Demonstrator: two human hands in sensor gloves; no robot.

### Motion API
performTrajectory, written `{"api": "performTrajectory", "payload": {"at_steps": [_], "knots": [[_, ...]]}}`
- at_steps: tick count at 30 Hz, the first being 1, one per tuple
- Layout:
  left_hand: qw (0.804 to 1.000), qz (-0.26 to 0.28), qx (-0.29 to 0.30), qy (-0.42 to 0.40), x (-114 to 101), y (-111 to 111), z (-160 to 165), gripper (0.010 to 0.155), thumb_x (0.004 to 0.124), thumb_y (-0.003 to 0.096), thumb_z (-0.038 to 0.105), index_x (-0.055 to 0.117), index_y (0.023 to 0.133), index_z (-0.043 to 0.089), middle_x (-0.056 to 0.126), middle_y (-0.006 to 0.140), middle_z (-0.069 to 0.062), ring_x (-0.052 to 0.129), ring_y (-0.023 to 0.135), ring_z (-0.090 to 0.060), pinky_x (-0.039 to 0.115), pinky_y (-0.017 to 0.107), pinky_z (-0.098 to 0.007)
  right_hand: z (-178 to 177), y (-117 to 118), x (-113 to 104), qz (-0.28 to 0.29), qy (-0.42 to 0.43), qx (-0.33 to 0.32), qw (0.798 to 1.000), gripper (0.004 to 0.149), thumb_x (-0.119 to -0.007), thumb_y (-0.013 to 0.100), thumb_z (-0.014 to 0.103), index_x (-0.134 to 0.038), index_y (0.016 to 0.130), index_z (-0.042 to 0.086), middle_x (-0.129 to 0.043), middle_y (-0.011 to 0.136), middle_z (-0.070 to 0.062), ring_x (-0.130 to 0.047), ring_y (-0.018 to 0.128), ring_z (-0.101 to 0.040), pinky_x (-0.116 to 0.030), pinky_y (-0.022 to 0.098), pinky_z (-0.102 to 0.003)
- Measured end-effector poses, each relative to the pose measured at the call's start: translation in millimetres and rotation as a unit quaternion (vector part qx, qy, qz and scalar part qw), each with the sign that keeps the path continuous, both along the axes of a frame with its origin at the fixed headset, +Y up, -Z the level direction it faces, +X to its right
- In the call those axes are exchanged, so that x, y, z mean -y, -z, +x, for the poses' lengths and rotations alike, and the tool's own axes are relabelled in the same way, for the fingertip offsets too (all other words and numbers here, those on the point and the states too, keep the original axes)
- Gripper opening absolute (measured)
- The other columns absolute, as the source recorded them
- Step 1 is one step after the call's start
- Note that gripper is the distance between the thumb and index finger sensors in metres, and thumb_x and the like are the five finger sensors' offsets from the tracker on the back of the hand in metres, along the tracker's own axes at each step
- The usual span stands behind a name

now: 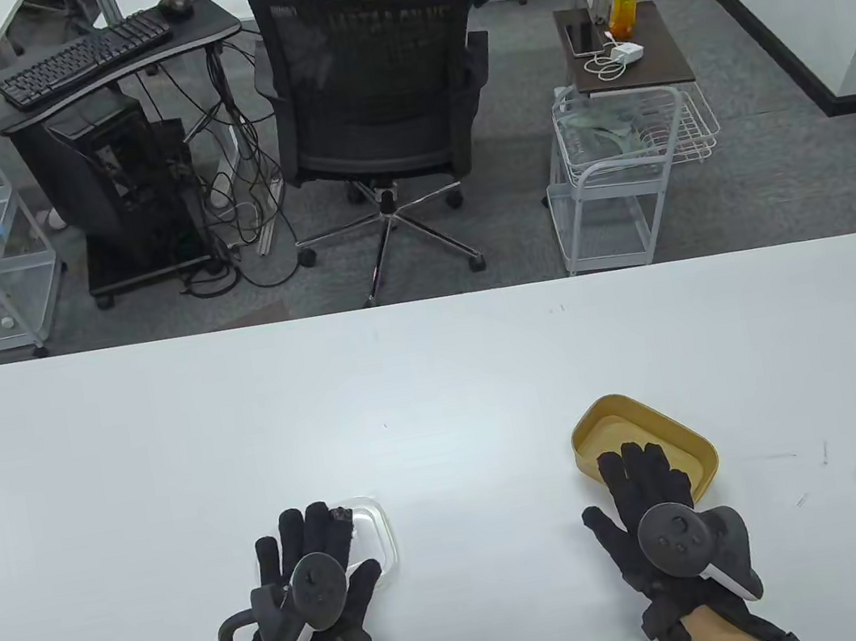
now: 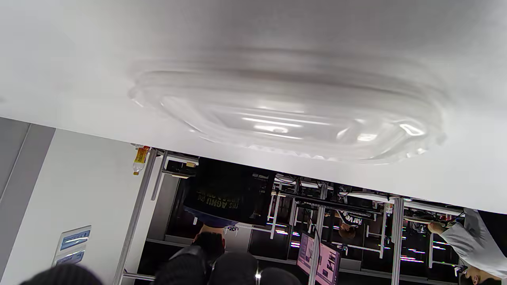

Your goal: Cover the takeout box

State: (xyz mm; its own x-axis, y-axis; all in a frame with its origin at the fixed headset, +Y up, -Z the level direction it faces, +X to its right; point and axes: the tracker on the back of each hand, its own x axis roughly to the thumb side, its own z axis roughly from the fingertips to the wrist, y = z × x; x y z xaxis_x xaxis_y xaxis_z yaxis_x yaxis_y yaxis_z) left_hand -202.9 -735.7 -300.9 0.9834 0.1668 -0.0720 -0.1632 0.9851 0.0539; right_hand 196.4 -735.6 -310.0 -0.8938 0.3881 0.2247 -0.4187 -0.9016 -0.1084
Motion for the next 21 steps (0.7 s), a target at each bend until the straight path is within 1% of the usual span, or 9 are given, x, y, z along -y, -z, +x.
{"api": "performTrajectory", "payload": {"at_steps": [11,21], "knots": [[1.0,0.009,0.003,-0.004,-2,0,0,0.072,0.061,0.0335,0.076,0.053,0.102,0.055,0.047,0.123,0.022,0.039,0.12,-0.008,0.025,0.085,-0.032,2,1,-2,0.001,0.008,0.007,1.0,0.069,-0.066,0.062,0.045,-0.048,0.113,0.003,-0.04,0.115,-0.035,-0.034,0.102,-0.058,-0.038,0.064,-0.075],[1.0,0.006,0.0,-0.008,-2,0,-1,0.071,0.061,0.0335,0.076,0.056,0.101,0.054,0.049,0.122,0.022,0.04,0.119,-0.009,0.025,0.085,-0.032,12,7,-5,-0.001,0.035,0.033,0.999,0.068,-0.067,0.062,0.044,-0.048,0.114,0.004,-0.038,0.117,-0.033,-0.031,0.104,-0.056,-0.036,0.066,-0.075]]}}
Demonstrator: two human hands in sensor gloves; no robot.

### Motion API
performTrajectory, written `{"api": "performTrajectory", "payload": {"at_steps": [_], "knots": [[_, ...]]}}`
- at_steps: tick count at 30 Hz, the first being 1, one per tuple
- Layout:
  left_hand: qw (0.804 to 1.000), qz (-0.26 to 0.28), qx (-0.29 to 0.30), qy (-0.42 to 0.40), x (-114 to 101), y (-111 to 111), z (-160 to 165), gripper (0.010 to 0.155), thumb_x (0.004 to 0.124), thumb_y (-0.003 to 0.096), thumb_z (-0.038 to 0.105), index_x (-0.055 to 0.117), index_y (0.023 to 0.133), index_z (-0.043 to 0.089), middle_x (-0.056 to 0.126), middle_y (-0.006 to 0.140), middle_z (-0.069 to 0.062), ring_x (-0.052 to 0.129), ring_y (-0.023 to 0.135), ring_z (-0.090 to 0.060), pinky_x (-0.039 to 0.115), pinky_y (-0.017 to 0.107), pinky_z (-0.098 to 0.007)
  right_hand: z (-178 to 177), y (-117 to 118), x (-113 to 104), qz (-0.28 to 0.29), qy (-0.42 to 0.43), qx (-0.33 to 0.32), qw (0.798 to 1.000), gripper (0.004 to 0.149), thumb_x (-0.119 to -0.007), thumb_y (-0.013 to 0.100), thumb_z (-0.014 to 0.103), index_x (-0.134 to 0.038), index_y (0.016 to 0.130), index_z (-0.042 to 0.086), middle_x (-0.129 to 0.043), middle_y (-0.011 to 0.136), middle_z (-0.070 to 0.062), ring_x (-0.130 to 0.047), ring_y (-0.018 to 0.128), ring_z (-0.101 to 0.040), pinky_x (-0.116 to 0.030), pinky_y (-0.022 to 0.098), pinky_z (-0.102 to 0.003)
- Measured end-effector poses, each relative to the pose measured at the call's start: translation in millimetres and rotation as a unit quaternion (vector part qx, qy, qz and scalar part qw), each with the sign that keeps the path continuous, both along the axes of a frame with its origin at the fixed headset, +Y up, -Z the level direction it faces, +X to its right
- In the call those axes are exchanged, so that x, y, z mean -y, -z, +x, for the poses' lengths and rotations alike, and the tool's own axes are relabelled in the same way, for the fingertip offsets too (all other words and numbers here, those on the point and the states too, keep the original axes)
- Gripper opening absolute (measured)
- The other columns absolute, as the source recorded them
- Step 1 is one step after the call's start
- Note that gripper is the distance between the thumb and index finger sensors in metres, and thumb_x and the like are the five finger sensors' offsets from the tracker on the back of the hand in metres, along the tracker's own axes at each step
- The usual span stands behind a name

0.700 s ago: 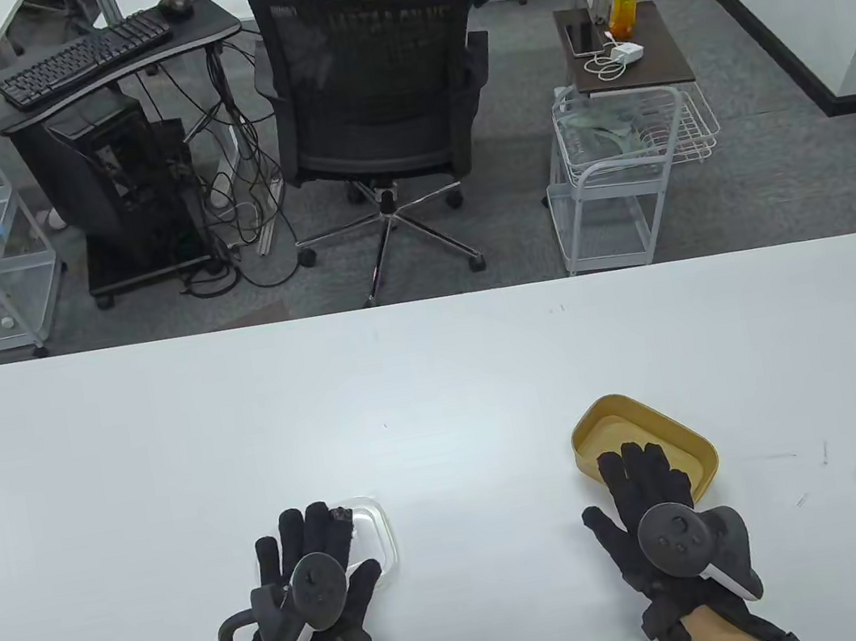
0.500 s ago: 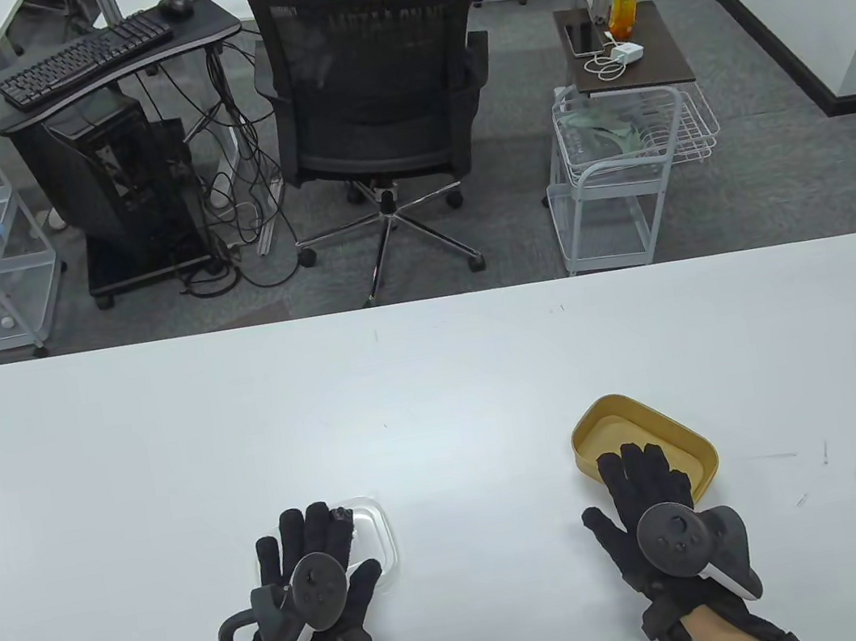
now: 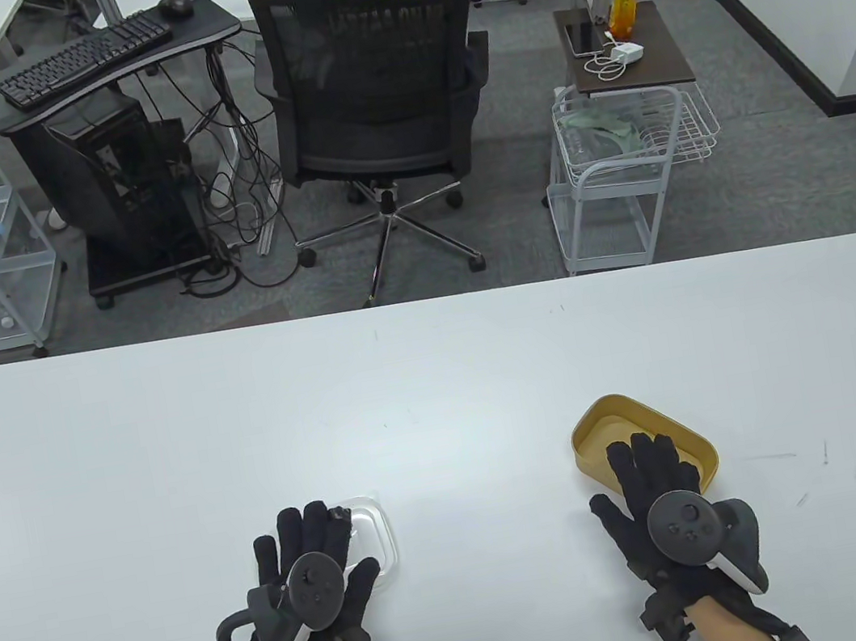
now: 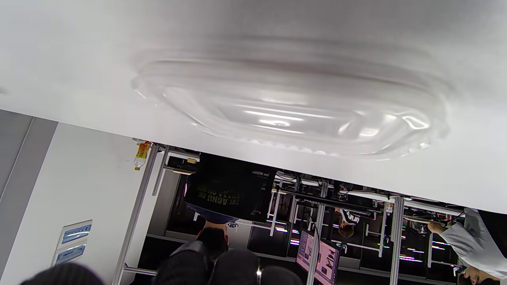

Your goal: Cover the takeout box

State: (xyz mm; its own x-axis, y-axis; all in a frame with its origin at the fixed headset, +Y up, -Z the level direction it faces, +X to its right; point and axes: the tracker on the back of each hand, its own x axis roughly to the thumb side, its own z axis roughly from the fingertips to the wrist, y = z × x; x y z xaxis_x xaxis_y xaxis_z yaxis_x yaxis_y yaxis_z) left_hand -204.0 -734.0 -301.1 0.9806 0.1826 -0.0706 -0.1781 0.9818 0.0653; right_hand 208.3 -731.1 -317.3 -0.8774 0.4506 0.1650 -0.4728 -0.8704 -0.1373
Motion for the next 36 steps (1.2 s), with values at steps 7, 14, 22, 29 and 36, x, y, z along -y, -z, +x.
{"api": "performTrajectory", "payload": {"at_steps": [7,14,22,29,36], "knots": [[1.0,0.005,0.002,-0.004,-1,-2,0,0.071,0.062,0.0339,0.076,0.057,0.101,0.053,0.05,0.122,0.02,0.041,0.119,-0.009,0.026,0.085,-0.033,19,11,0,0.0,0.004,0.043,0.999,0.067,-0.069,0.062,0.043,-0.049,0.114,0.006,-0.037,0.118,-0.032,-0.027,0.106,-0.054,-0.032,0.068,-0.075],[1.0,0.005,0.001,-0.002,-1,-2,-2,0.071,0.062,0.0341,0.075,0.058,0.101,0.052,0.051,0.122,0.02,0.042,0.119,-0.01,0.027,0.085,-0.033,46,20,5,-0.029,0.016,0.13,0.991,0.068,-0.072,0.062,0.042,-0.048,0.114,0.006,-0.034,0.118,-0.033,-0.025,0.106,-0.055,-0.03,0.068,-0.075],[1.0,0.008,0.001,-0.003,-3,-4,-4,0.072,0.062,0.0341,0.075,0.058,0.101,0.051,0.051,0.122,0.019,0.042,0.119,-0.01,0.027,0.085,-0.033,69,23,14,-0.104,-0.007,0.249,0.963,0.075,-0.077,0.061,0.042,-0.04,0.115,0.005,-0.032,0.115,-0.039,-0.037,0.101,-0.06,-0.04,0.067,-0.075],[1.0,0.008,-0.002,-0.004,-3,-4,-7,0.071,0.062,0.0342,0.075,0.059,0.101,0.051,0.052,0.122,0.019,0.042,0.119,-0.011,0.027,0.084,-0.033,76,28,20,-0.175,-0.044,0.279,0.943,0.082,-0.078,0.058,0.047,-0.059,0.101,-0.021,-0.091,0.076,-0.028,-0.099,0.05,-0.029,-0.087,0.04,-0.054],[1.0,0.008,-0.003,-0.003,-3,-5,-6,0.072,0.062,0.0343,0.075,0.058,0.102,0.05,0.052,0.122,0.018,0.042,0.119,-0.011,0.027,0.084,-0.033,80,28,20,-0.149,0.03,0.282,0.947,0.054,-0.083,0.056,0.036,-0.089,0.081,-0.012,-0.106,0.042,-0.007,-0.104,0.017,-0.01,-0.096,0.013,-0.038]]}}
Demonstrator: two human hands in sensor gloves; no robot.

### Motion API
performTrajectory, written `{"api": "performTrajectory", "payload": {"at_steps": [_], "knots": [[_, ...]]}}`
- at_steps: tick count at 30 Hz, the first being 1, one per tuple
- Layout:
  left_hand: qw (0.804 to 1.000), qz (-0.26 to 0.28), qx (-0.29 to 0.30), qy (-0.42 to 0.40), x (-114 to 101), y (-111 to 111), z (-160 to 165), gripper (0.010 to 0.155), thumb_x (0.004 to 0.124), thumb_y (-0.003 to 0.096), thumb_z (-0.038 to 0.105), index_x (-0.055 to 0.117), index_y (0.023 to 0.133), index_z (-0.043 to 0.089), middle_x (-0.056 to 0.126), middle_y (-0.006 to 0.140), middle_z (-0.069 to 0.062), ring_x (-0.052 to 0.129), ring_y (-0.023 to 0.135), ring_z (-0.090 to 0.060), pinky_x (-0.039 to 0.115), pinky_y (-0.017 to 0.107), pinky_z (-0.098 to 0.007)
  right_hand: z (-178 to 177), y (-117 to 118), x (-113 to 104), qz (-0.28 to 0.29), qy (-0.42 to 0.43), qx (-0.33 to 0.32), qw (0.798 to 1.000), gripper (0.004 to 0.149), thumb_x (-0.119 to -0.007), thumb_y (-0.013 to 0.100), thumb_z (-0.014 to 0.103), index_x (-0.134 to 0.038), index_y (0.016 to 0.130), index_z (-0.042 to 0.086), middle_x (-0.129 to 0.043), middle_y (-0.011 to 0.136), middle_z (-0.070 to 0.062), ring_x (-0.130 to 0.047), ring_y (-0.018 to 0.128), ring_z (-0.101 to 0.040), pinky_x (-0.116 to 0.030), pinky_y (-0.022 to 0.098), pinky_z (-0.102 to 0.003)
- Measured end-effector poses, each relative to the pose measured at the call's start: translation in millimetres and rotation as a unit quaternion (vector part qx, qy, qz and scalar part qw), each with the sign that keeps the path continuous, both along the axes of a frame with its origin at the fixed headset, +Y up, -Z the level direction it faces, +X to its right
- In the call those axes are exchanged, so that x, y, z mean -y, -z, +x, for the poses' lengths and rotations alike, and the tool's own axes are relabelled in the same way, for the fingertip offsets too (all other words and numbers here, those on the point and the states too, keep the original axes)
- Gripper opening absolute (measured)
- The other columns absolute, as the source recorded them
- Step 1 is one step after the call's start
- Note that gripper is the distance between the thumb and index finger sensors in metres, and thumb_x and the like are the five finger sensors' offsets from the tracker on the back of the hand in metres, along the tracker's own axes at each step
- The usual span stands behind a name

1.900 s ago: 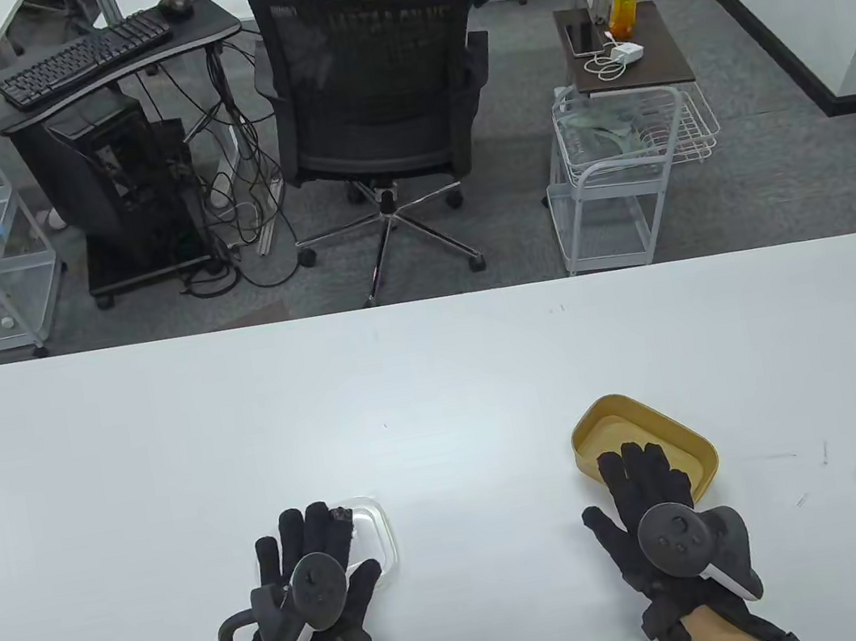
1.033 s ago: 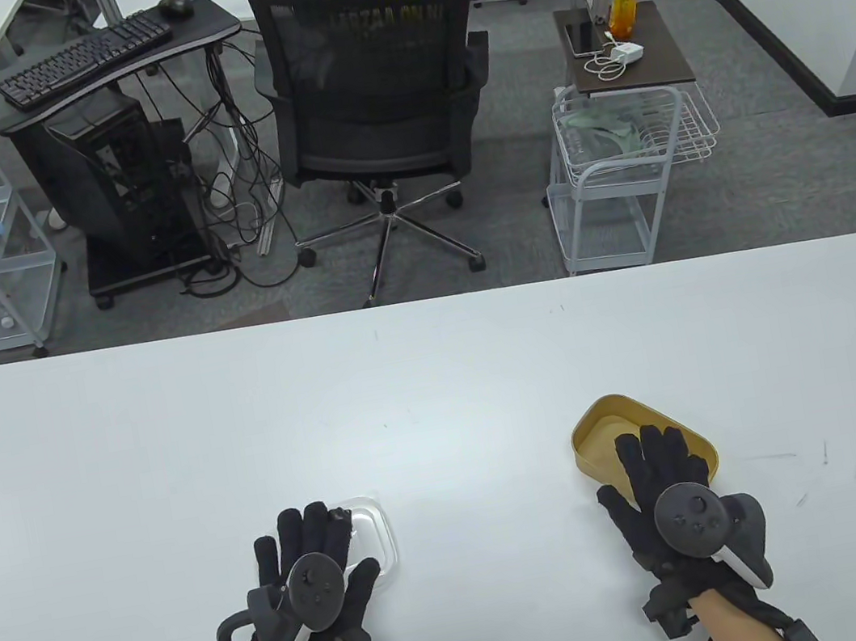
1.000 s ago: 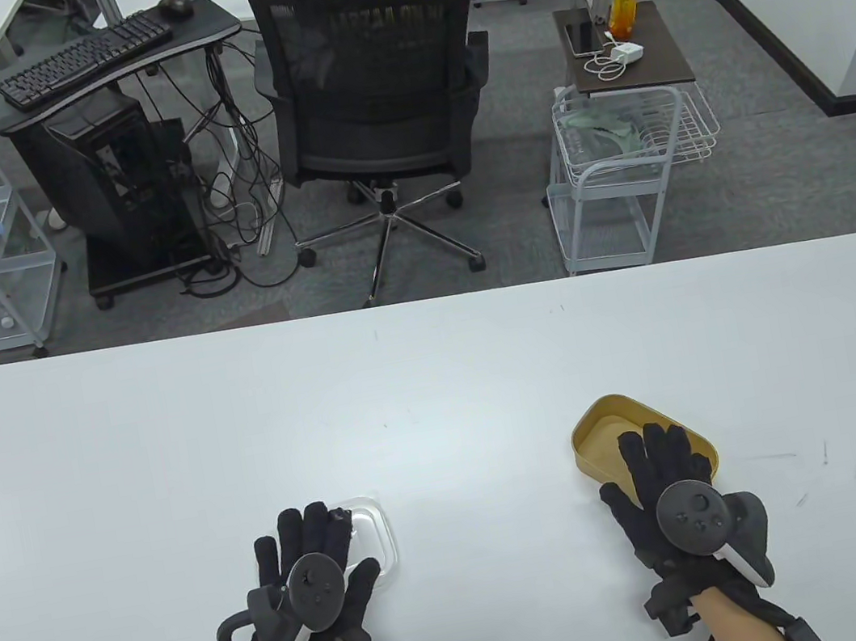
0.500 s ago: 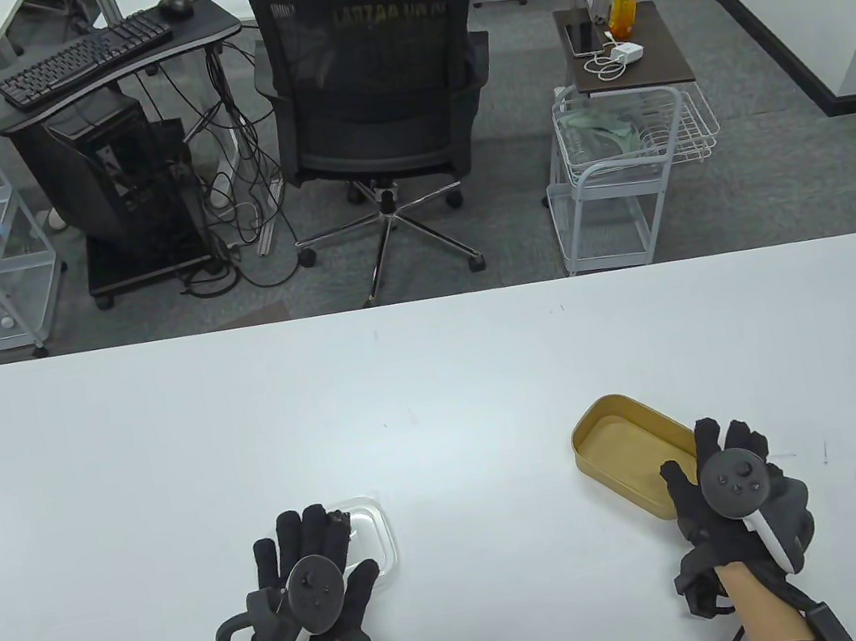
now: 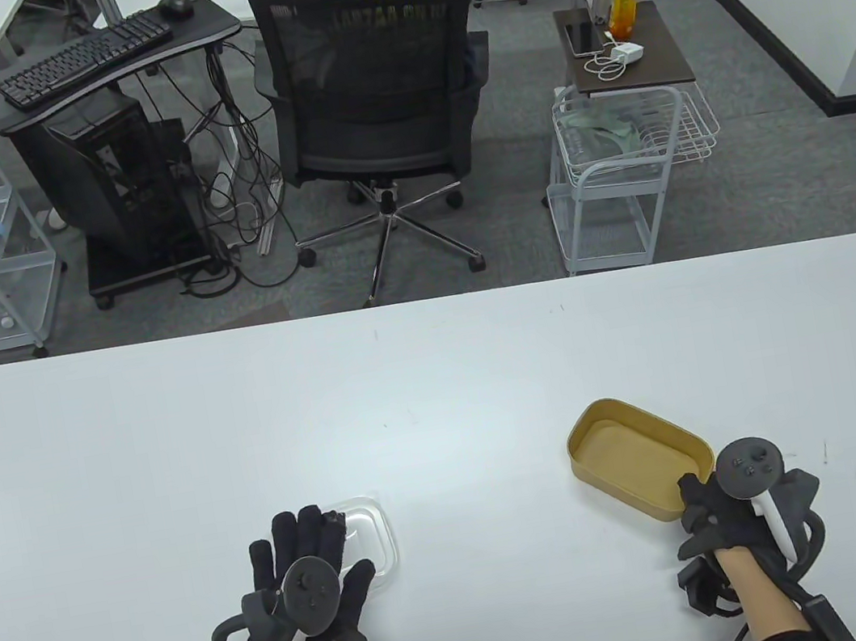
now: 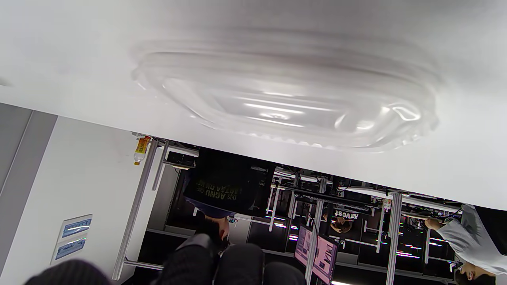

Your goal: Cover the takeout box

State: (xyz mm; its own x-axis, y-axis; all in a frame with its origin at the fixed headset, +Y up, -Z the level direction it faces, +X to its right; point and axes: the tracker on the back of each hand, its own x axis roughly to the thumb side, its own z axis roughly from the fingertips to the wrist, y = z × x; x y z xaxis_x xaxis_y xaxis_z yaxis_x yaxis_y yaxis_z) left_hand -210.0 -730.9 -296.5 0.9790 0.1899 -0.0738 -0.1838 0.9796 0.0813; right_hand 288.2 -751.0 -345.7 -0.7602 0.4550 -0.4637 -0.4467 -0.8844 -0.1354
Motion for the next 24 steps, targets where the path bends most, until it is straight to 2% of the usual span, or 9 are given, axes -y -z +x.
{"api": "performTrajectory", "payload": {"at_steps": [5,10,18,24], "knots": [[1.0,0.003,0.001,0.001,0,0,1,0.072,0.062,0.0343,0.075,0.058,0.102,0.05,0.052,0.122,0.018,0.042,0.119,-0.011,0.027,0.084,-0.033,-15,-1,-12,0.031,-0.02,-0.037,0.999,0.052,-0.083,0.056,0.034,-0.089,0.081,-0.01,-0.105,0.042,-0.006,-0.103,0.016,-0.01,-0.096,0.013,-0.038],[1.0,0.004,0.001,0.001,0,0,1,0.072,0.062,0.0345,0.075,0.058,0.102,0.05,0.052,0.122,0.018,0.042,0.119,-0.011,0.027,0.084,-0.033,-45,-4,-20,0.048,-0.049,-0.091,0.993,0.052,-0.082,0.056,0.035,-0.089,0.081,-0.01,-0.105,0.042,-0.006,-0.103,0.016,-0.01,-0.095,0.013,-0.038],[1.0,0.006,0.0,0.002,-1,-1,0,0.072,0.062,0.0343,0.075,0.057,0.102,0.05,0.052,0.122,0.018,0.042,0.118,-0.011,0.027,0.084,-0.033,-95,-9,-22,0.065,-0.088,-0.174,0.979,0.051,-0.082,0.056,0.034,-0.088,0.081,-0.01,-0.105,0.042,-0.006,-0.103,0.017,-0.01,-0.095,0.014,-0.039],[1.0,0.008,0.001,0.001,-1,0,0,0.072,0.062,0.0344,0.075,0.058,0.102,0.05,0.052,0.122,0.018,0.042,0.119,-0.011,0.027,0.084,-0.033,-119,-15,-21,0.069,-0.105,-0.212,0.969,0.051,-0.081,0.056,0.034,-0.088,0.081,-0.01,-0.105,0.043,-0.006,-0.103,0.017,-0.01,-0.095,0.014,-0.038]]}}
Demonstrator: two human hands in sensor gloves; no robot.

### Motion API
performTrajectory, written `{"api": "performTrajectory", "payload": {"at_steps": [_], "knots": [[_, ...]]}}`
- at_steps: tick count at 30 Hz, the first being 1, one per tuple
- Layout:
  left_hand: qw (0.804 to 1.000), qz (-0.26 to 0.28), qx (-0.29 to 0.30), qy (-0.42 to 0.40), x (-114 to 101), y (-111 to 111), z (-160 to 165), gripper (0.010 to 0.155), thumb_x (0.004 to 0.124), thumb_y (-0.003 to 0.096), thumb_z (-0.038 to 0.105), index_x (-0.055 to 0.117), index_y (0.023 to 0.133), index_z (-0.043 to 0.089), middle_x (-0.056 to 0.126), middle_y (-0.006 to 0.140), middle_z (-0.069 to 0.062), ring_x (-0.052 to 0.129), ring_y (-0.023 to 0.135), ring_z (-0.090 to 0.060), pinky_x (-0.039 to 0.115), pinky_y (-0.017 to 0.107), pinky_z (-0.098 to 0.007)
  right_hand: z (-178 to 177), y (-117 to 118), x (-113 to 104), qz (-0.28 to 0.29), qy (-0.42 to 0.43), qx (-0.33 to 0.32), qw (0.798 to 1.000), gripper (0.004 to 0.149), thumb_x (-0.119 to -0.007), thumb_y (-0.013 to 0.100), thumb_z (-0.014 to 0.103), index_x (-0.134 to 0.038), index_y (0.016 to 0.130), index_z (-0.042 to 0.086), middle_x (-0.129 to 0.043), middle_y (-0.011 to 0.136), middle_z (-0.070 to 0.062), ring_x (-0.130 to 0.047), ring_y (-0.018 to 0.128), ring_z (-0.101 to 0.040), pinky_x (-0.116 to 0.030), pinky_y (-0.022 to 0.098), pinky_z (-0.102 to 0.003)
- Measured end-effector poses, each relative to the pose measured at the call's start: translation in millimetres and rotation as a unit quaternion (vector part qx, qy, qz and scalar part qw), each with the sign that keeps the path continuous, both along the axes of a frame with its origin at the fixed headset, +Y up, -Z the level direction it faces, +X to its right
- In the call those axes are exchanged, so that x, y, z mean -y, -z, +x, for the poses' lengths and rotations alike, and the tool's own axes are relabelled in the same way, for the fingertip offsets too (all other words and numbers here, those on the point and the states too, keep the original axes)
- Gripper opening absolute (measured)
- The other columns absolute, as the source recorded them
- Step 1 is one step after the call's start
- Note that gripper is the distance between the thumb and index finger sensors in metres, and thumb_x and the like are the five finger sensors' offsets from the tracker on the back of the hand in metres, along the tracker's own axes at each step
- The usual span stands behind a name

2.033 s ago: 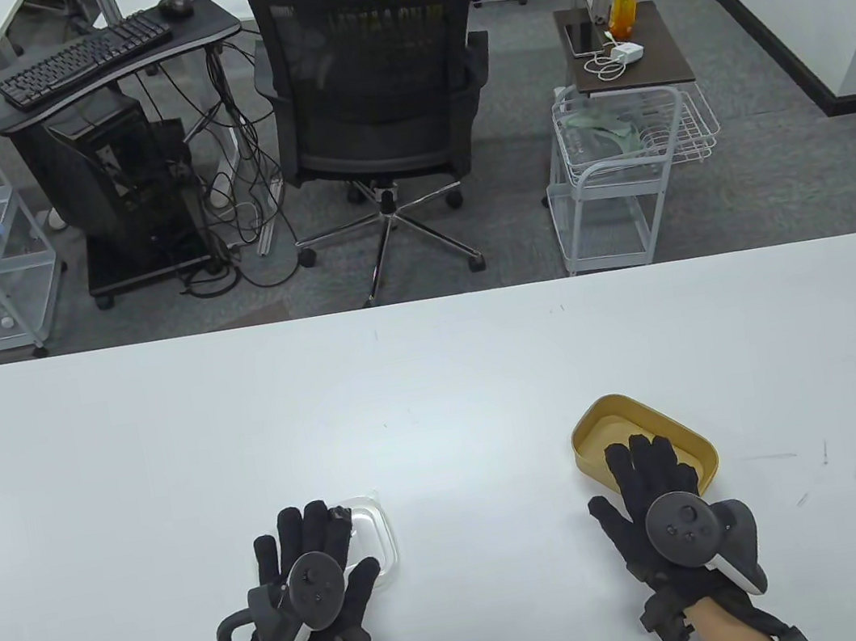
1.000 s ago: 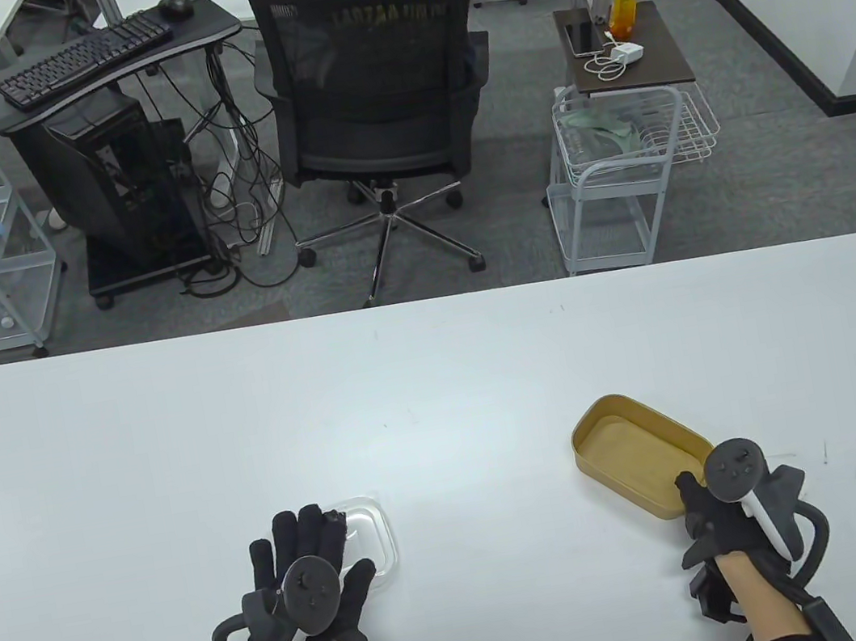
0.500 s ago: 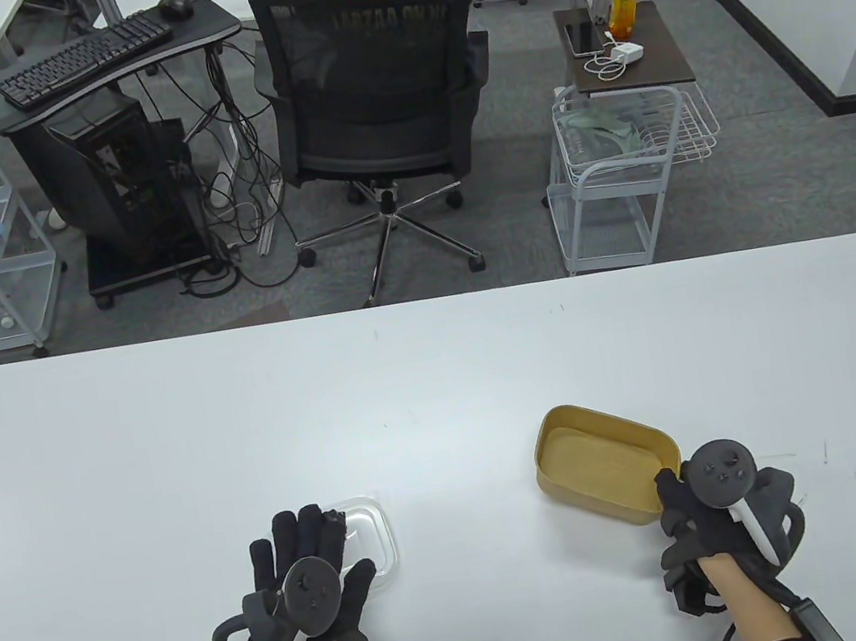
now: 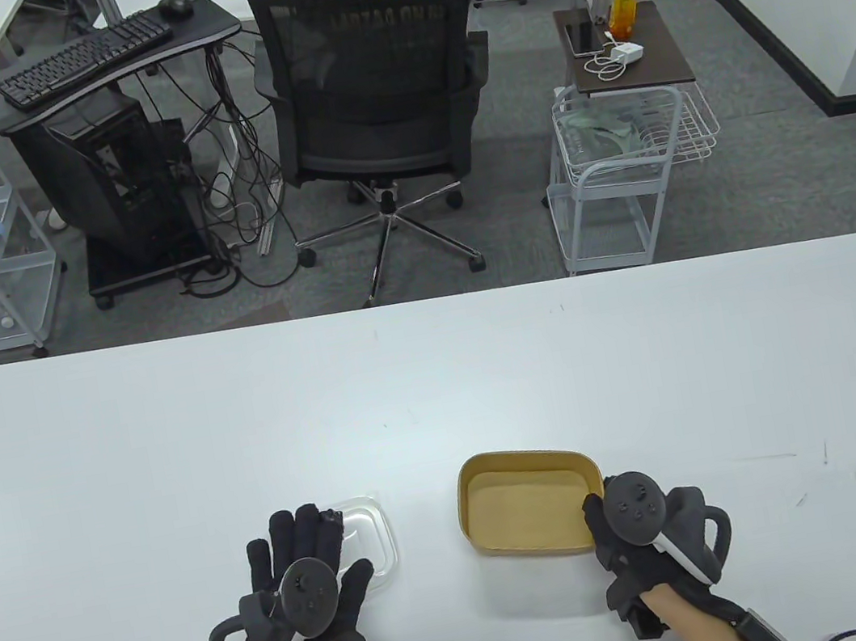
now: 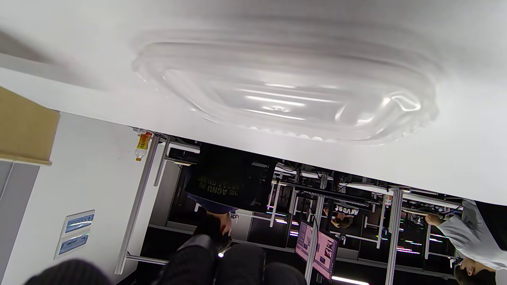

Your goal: Cover the takeout box

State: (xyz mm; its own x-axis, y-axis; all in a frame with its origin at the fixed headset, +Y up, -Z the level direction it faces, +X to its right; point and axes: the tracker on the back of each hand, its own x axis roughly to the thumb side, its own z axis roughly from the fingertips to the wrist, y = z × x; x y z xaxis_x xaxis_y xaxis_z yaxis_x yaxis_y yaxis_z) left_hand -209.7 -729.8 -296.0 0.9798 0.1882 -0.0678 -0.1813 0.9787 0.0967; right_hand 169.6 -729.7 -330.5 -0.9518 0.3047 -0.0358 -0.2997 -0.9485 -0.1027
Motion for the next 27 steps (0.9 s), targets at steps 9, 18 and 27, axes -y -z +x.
{"api": "performTrajectory", "payload": {"at_steps": [9,18,27], "knots": [[1.0,-0.001,0.008,-0.002,0,0,4,0.072,0.062,0.0342,0.075,0.058,0.102,0.05,0.052,0.122,0.018,0.041,0.119,-0.011,0.026,0.084,-0.033,-21,-4,8,-0.008,-0.024,-0.031,0.999,0.051,-0.081,0.056,0.034,-0.088,0.081,-0.01,-0.105,0.043,-0.006,-0.103,0.017,-0.01,-0.095,0.014,-0.039],[1.0,-0.004,0.011,-0.004,1,-1,5,0.073,0.062,0.0342,0.075,0.058,0.102,0.05,0.052,0.122,0.018,0.041,0.119,-0.011,0.026,0.084,-0.033,-29,-3,17,-0.027,-0.031,-0.051,0.998,0.051,-0.08,0.056,0.033,-0.088,0.082,-0.011,-0.105,0.044,-0.006,-0.103,0.018,-0.011,-0.095,0.015,-0.039],[1.0,-0.008,0.013,-0.002,0,-1,7,0.073,0.062,0.0342,0.075,0.057,0.102,0.05,0.052,0.122,0.018,0.041,0.119,-0.011,0.026,0.084,-0.033,-33,-2,23,-0.039,-0.029,-0.063,0.997,0.052,-0.079,0.057,0.032,-0.087,0.083,-0.012,-0.105,0.046,-0.008,-0.104,0.02,-0.013,-0.095,0.016,-0.04]]}}
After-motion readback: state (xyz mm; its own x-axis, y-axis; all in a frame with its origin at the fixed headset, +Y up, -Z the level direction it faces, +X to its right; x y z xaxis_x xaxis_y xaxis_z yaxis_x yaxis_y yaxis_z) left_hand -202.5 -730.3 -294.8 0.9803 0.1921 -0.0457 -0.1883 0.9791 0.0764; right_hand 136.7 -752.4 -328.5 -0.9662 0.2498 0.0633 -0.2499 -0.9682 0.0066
